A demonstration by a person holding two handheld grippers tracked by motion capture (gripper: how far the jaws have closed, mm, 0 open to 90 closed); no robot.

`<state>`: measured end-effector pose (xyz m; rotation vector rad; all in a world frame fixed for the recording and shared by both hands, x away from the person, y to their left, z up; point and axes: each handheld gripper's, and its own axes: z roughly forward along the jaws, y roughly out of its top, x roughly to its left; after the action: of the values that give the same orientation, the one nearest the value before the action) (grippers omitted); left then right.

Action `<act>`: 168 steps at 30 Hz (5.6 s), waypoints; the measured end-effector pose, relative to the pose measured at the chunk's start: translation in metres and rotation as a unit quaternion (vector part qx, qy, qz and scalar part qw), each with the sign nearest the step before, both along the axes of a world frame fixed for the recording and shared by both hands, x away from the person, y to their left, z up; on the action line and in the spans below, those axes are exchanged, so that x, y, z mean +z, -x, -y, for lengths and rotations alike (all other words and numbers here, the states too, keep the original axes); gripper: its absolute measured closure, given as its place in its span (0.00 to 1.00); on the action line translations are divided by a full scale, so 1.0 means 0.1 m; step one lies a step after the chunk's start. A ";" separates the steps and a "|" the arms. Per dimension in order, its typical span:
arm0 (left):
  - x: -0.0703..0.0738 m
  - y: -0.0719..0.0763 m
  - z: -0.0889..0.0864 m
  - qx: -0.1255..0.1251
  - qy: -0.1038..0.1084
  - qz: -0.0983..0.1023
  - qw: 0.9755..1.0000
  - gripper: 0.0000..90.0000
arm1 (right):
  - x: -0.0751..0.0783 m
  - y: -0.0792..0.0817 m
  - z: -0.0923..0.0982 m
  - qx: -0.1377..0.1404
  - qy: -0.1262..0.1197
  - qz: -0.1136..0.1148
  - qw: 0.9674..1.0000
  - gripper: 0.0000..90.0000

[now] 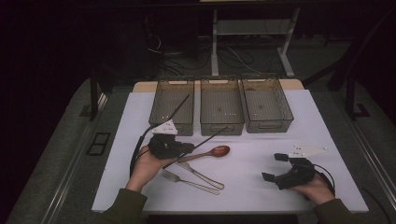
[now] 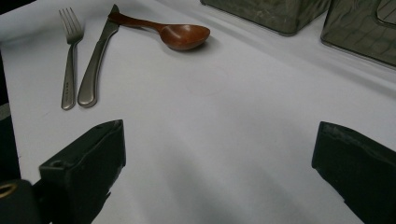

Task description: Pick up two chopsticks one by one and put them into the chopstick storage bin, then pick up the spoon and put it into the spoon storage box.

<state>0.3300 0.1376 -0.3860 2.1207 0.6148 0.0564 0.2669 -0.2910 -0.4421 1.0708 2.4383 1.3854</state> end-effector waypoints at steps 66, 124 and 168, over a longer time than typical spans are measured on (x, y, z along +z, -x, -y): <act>0.47 -1.35 -0.40 0.227 -0.025 0.020 0.973 0.95 | -0.01 -0.01 0.00 -0.006 -0.001 0.001 1.000 0.02; 0.45 -1.11 -0.17 0.174 -0.010 0.042 0.984 0.39 | 0.00 0.00 0.00 -0.001 0.000 0.004 1.000 0.02; -0.08 -0.01 0.13 0.085 0.022 0.069 0.994 0.22 | 0.01 -0.01 0.00 -0.003 -0.003 0.005 1.000 0.02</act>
<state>0.3309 0.1250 -0.3939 1.9981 0.7048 0.2795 0.2680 -0.2907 -0.4411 1.0688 2.4236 1.3947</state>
